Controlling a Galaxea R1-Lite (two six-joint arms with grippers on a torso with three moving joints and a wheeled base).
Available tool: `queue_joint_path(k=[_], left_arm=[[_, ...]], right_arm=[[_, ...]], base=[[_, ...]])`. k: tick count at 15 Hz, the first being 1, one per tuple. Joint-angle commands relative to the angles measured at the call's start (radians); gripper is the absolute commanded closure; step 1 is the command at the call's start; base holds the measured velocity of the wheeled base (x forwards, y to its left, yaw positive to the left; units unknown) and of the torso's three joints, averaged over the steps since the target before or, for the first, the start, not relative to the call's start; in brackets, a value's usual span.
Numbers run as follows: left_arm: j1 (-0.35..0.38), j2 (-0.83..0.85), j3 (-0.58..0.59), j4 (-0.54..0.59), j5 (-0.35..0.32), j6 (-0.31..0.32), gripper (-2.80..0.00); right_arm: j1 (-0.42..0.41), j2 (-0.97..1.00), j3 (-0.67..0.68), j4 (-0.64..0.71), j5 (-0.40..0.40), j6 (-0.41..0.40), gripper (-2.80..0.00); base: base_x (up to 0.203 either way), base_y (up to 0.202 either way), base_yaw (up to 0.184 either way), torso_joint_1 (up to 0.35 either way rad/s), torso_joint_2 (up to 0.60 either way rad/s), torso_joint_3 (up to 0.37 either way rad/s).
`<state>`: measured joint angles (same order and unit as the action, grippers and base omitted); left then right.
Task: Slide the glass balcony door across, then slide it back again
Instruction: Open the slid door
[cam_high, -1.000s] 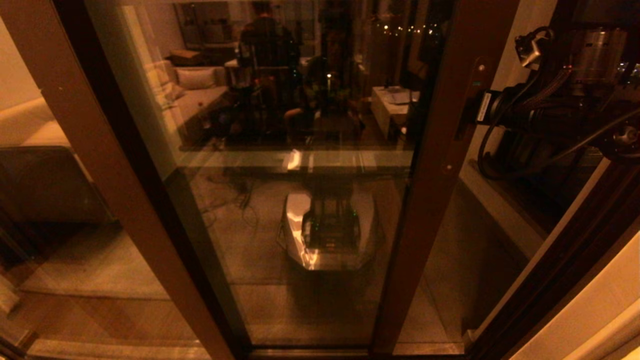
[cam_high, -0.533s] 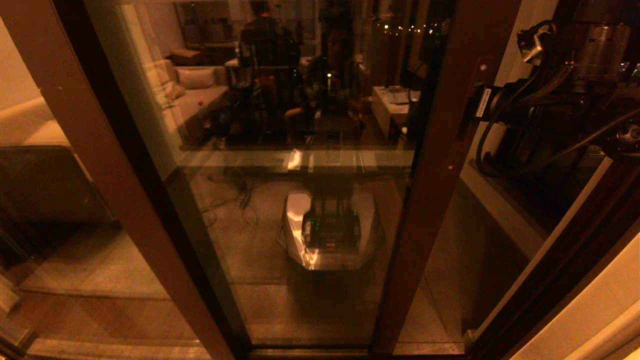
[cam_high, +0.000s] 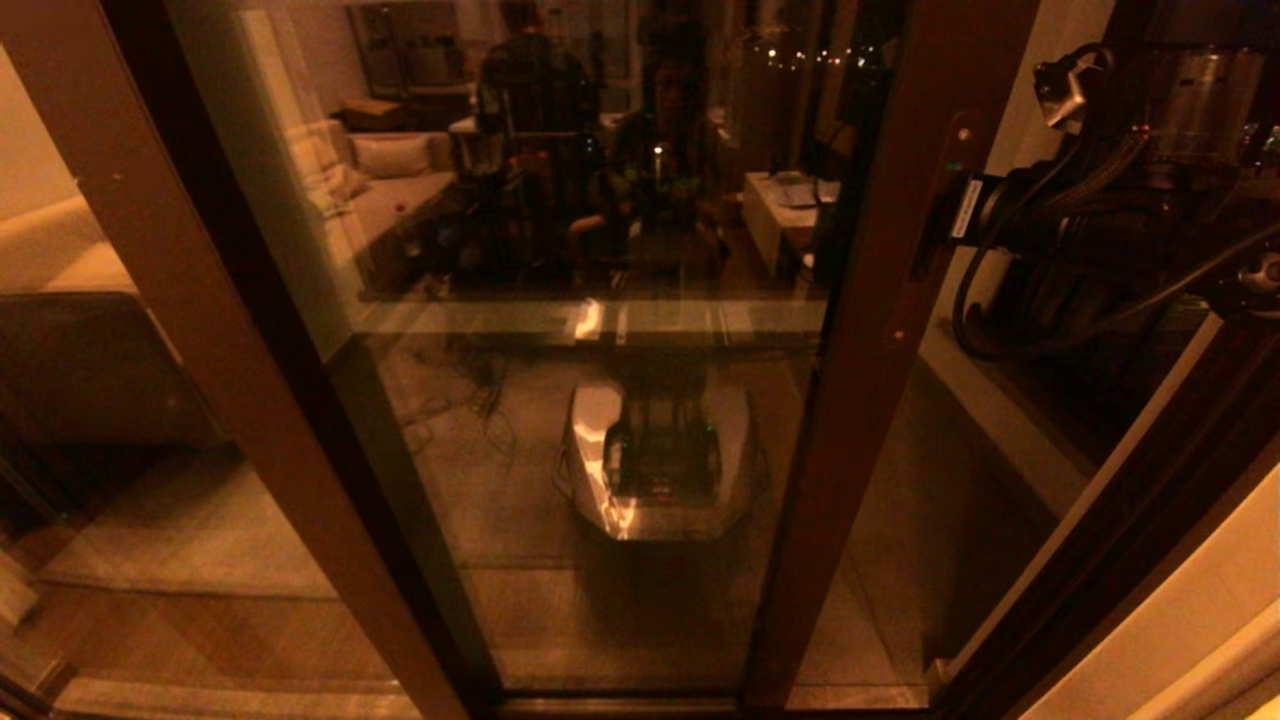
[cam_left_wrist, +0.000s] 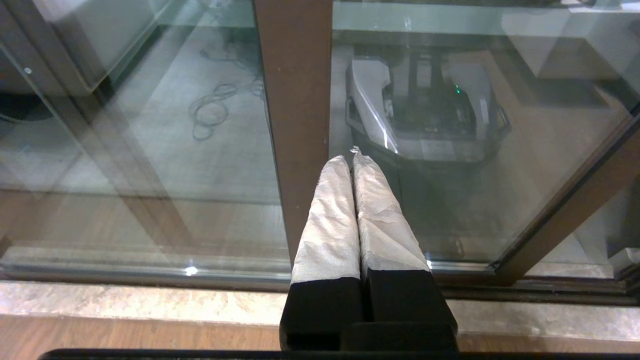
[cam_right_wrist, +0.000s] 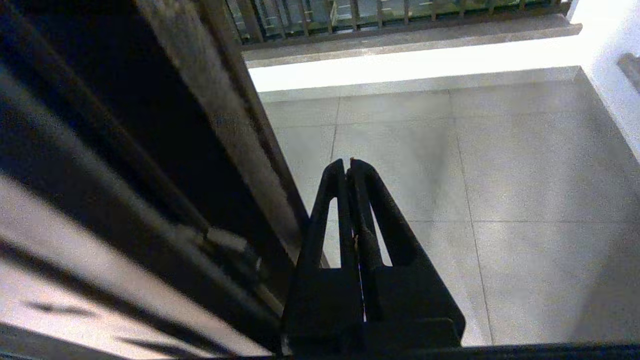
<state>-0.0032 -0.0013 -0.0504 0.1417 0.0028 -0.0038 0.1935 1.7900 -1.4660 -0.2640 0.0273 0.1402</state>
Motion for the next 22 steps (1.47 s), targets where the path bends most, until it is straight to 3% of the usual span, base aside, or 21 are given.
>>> queue_joint_path(k=[1, 22], left_arm=[[0.000, 0.000, 0.000, 0.001, 0.000, -0.001, 0.00], [0.000, 0.000, 0.000, 0.001, 0.000, -0.001, 0.00]], right_arm=[[0.019, -0.008, 0.009, -0.001, 0.005, 0.001, 0.00], [0.104, 0.002, 0.026, -0.003, -0.017, -0.001, 0.00]], base=[[0.000, 0.000, 0.000, 0.000, 0.00, 0.000], [0.000, 0.000, 0.000, 0.000, 0.00, 0.000]])
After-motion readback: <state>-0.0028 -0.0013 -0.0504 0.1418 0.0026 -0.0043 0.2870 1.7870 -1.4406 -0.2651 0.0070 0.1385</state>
